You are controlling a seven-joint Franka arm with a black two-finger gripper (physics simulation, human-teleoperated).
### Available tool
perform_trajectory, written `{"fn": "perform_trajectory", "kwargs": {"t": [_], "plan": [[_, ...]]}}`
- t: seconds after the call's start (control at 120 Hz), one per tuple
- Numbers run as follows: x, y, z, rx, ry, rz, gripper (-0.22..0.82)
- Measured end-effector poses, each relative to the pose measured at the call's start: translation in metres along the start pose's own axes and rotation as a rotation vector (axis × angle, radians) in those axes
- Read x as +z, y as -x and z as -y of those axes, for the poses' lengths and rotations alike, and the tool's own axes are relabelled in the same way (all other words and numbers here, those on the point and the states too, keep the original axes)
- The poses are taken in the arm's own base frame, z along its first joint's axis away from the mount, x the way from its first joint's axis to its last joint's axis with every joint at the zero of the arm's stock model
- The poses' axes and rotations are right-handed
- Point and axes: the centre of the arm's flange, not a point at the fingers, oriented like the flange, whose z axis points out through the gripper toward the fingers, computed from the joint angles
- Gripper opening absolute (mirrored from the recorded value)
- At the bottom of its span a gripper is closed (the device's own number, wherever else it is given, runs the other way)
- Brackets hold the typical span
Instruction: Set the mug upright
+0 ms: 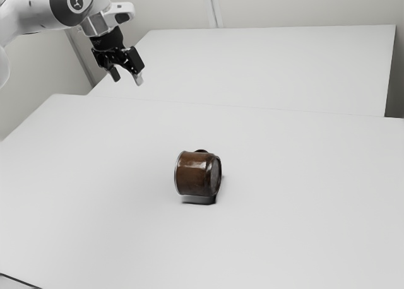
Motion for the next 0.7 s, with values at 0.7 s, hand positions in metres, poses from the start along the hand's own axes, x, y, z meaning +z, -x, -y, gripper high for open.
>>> {"fn": "perform_trajectory", "kwargs": {"t": [0.7], "plan": [[0.139,0.025,0.022,-0.206,0.590,0.064,0.60]]}}
